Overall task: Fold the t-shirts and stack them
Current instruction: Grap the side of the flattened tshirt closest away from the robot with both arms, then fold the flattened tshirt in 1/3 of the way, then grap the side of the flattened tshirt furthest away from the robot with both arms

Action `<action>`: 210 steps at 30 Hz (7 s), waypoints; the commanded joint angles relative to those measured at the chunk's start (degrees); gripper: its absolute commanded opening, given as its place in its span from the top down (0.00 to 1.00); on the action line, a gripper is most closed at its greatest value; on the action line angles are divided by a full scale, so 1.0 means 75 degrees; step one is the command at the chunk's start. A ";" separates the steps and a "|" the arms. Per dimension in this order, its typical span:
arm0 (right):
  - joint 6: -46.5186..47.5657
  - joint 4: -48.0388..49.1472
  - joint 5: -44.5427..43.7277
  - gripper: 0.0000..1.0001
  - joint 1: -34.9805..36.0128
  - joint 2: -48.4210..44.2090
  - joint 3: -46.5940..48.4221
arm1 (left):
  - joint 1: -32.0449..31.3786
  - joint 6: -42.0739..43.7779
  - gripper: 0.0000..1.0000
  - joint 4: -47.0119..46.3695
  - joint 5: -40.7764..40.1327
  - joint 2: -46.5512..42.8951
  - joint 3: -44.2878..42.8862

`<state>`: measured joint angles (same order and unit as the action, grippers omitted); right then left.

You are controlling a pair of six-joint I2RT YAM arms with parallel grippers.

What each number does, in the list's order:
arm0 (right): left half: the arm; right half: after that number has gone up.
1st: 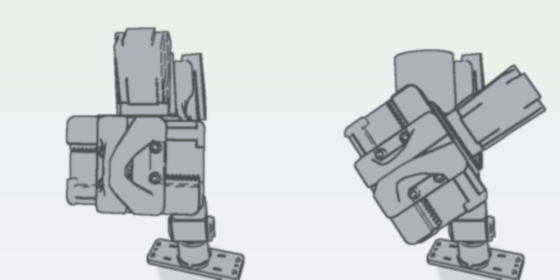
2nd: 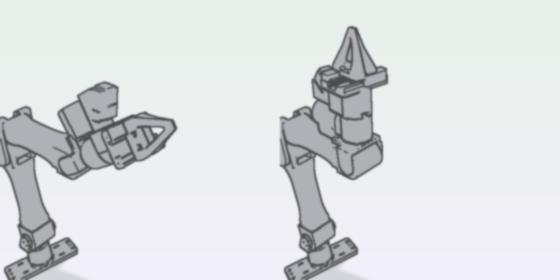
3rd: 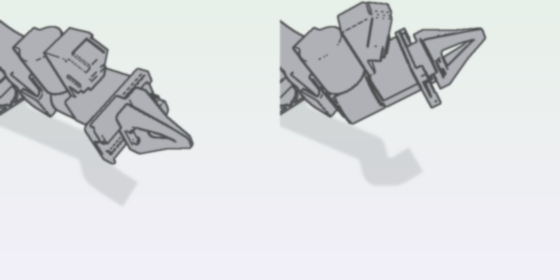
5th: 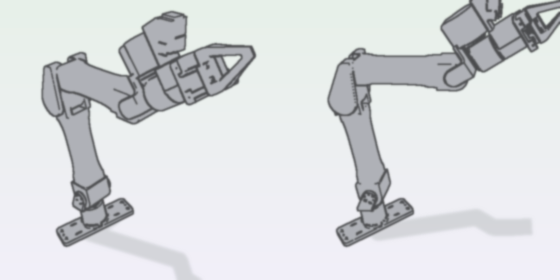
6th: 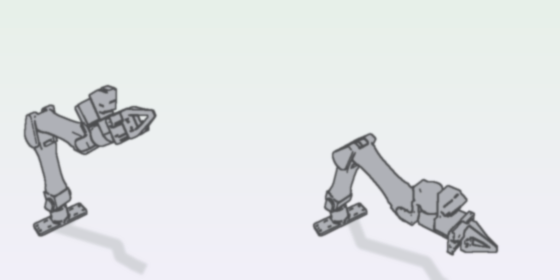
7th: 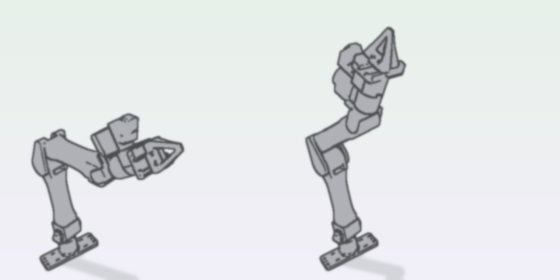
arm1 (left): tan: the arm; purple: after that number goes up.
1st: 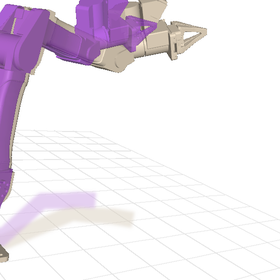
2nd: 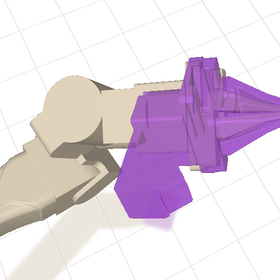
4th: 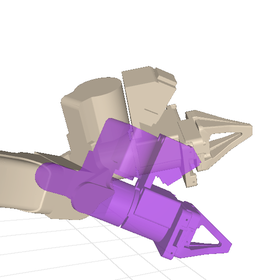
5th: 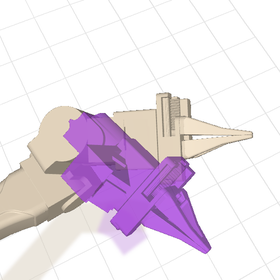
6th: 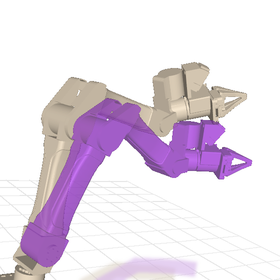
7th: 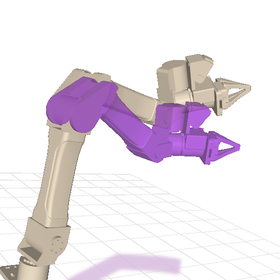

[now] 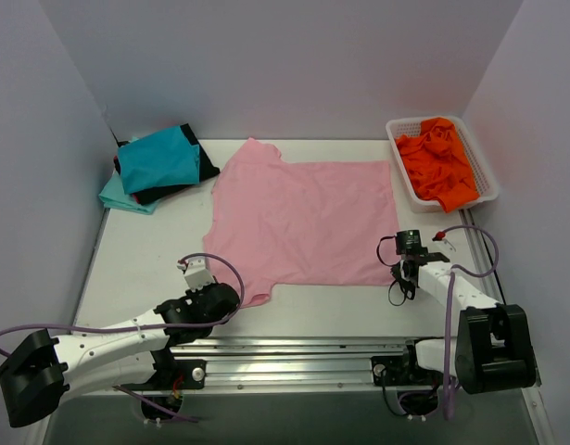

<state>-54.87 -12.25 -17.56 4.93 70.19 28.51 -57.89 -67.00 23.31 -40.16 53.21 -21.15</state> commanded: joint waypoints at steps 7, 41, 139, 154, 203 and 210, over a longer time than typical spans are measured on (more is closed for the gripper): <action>-0.0020 -0.0183 -0.0225 1.00 0.0104 -0.0393 0.0066 | 0.0066 0.0133 0.98 0.0089 0.0082 -0.0133 -0.0309; 0.0145 0.0321 -0.1408 1.00 0.0655 0.0296 0.2232 | 0.2291 0.2780 0.98 -0.0188 0.1064 0.1224 -0.3625; -0.0782 0.1446 -0.2452 0.07 0.0538 0.2618 0.1765 | 0.3851 0.1563 0.79 -0.3682 0.1323 0.5362 -0.2700; -0.0664 0.2184 -0.1737 0.20 0.0538 0.2711 0.1390 | 0.4121 0.1703 0.87 -0.3952 0.1523 0.5304 -0.2489; -0.1848 -0.1483 -0.2334 1.00 0.2249 -0.2116 0.0229 | 0.1895 -0.0171 0.98 0.1039 0.0222 0.0546 -0.1212; -0.1894 -0.1917 -0.1796 0.53 0.2331 -0.2328 0.0218 | 0.1274 -0.0955 0.98 0.2291 0.0094 0.0102 -0.1270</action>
<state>-68.01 -21.15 -30.85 21.80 52.71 29.02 -46.72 -69.47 32.77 -36.91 56.18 -29.65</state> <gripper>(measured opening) 0.217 0.032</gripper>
